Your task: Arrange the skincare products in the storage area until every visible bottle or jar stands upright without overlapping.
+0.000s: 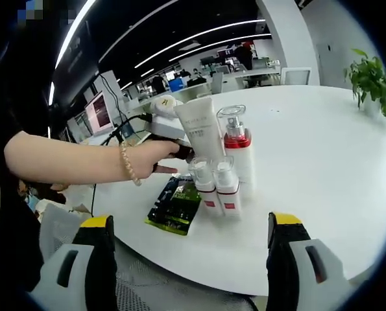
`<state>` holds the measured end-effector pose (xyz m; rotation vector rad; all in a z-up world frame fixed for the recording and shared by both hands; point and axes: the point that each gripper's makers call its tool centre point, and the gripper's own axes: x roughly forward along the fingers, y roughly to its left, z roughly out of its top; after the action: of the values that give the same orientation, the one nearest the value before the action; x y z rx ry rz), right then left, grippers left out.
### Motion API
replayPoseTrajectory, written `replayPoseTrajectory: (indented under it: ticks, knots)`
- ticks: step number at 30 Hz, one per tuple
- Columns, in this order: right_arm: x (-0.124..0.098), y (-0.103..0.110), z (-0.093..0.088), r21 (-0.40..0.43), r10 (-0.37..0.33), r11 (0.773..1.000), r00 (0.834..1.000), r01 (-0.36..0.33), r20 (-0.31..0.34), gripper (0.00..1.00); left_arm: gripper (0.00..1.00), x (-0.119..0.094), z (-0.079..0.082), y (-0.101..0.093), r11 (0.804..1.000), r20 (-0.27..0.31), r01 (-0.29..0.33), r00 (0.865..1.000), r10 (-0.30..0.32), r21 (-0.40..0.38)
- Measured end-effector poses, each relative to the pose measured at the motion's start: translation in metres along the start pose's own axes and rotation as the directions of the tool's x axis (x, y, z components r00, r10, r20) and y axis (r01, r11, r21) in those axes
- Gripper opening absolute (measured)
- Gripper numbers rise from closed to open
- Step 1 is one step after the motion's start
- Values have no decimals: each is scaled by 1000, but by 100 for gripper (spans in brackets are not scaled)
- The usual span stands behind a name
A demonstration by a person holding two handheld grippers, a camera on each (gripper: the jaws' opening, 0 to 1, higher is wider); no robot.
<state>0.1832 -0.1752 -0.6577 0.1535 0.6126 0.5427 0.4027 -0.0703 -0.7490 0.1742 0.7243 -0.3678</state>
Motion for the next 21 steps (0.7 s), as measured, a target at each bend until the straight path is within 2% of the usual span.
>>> replayPoseTrajectory:
  ticks: [6, 8, 12, 15, 16, 18, 21]
  knots:
    - [-1, 2, 2, -8, 12, 1000, 1000, -12, 7, 98, 38, -17, 2, 9, 1000, 46, 0, 999, 2, -30]
    - [-3, 1, 3, -10, 12, 1000, 1000, -12, 8, 98, 38, -31, 3, 11, 999, 60, -2, 998, 5, -38]
    - [-9, -4, 12, 16, 23, 1000, 999, -24, 48, 98, 38, -62, 1, 16, 998, 83, -8, 997, 12, -55]
    - [-11, -5, 22, 1, 26, 1000, 998, -26, 62, 97, 38, -79, -4, 21, 998, 101, -17, 995, 22, -52]
    - [-11, -4, 24, -8, 26, 1000, 998, -26, 60, 97, 38, -90, -7, 24, 998, 109, -25, 994, 32, -58]
    - [-11, 0, 29, -24, 35, 999, 998, -33, 61, 96, 38, -93, -9, 26, 997, 111, -24, 993, 32, -72]
    - [-12, 8, 34, -54, 54, 997, 997, -50, 63, 94, 38, -115, -21, 33, 994, 119, -29, 992, 41, -106]
